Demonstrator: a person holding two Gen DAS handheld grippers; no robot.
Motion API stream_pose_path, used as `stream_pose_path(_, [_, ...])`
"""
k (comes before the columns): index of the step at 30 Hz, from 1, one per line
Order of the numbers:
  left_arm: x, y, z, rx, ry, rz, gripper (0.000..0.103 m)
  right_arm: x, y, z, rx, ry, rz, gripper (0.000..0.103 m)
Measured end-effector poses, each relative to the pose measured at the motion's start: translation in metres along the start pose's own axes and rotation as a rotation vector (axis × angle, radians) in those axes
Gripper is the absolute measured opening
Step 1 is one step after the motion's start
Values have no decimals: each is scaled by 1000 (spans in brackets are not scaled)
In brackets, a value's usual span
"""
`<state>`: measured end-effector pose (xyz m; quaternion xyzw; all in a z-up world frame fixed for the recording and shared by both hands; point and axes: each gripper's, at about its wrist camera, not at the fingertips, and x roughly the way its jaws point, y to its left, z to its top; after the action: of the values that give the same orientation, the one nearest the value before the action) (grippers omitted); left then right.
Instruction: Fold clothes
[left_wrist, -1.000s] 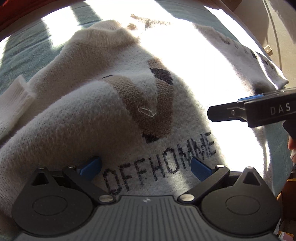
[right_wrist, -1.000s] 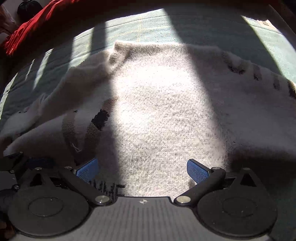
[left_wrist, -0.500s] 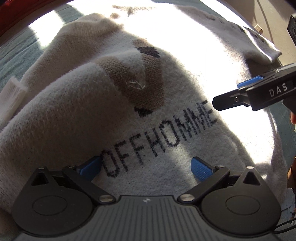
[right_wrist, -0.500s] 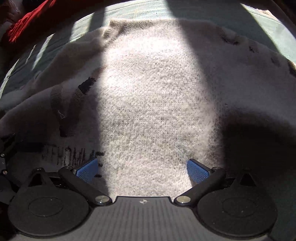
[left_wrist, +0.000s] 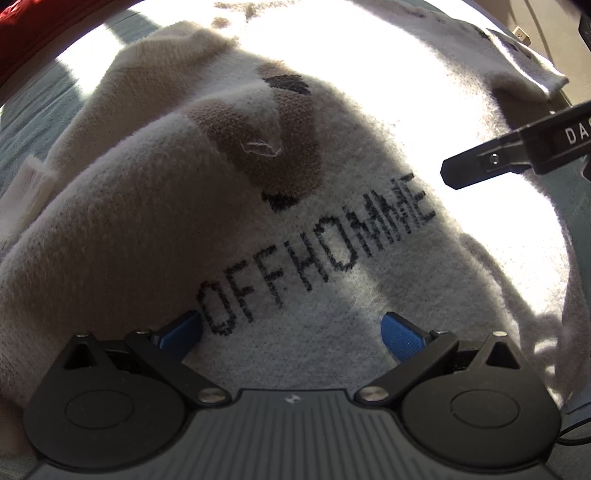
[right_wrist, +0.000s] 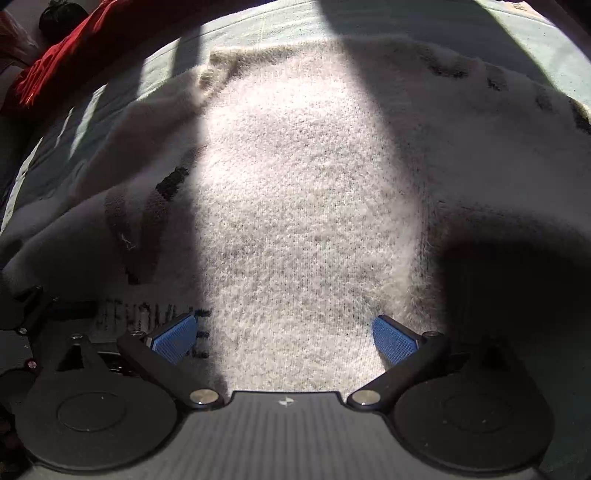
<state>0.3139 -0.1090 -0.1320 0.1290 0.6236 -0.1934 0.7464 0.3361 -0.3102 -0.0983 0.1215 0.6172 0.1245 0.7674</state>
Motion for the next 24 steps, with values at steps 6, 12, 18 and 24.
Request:
stream_pose_path(6, [-9,-6,-14,23,56,4,102,-32,-23,-23,13,5,62,103])
stream_pose_path(12, [-21,-18,6,20,-6,-1,102,-82,-66,13,104,-272,65,103])
stream_pose_path(18, [-25,-46,48,35,-84,-25,102,-36,-91,63,191,-241,262,103])
stream_pose_path(24, [-14,-53,43,97,-74,-46,102,-34,-126,36,162,-237,182,99])
